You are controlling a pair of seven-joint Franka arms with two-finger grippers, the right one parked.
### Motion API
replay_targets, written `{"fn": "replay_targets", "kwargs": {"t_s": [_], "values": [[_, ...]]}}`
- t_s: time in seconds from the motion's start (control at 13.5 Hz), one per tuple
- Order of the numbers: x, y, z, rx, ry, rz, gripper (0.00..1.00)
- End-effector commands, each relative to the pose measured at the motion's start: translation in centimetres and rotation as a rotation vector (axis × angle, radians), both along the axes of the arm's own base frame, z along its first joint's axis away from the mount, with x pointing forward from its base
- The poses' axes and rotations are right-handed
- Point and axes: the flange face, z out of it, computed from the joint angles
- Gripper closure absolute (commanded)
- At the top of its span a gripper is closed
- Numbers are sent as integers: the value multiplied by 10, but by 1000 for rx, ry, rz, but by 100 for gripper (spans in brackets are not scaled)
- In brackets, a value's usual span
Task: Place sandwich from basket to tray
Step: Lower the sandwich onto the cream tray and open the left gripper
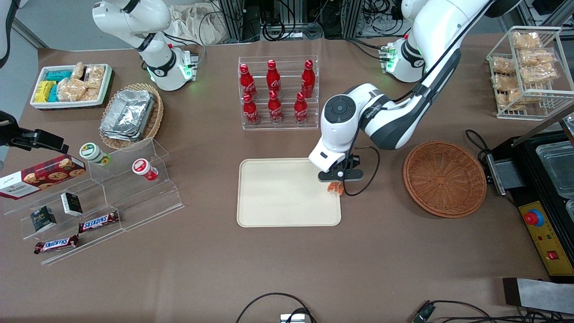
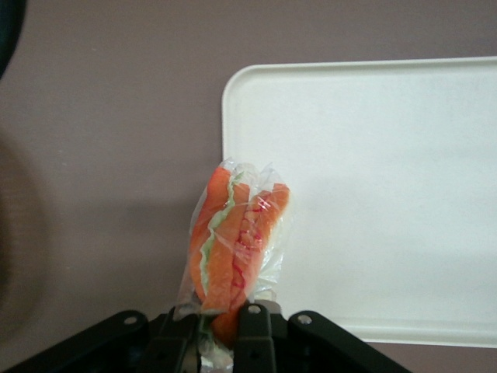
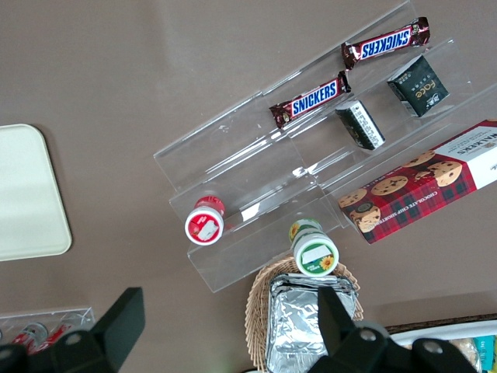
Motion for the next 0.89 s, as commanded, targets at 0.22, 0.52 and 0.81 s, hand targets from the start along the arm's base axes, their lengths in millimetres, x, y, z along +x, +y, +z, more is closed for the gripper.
{"fn": "replay_targets", "kwargs": {"t_s": [0.22,0.52,0.81], "values": [[11,-28,-24,17,-47,44,100],[19,-40,-35,-6,-36,46,100],[19,-44,-46,1,-33,33,100]]}}
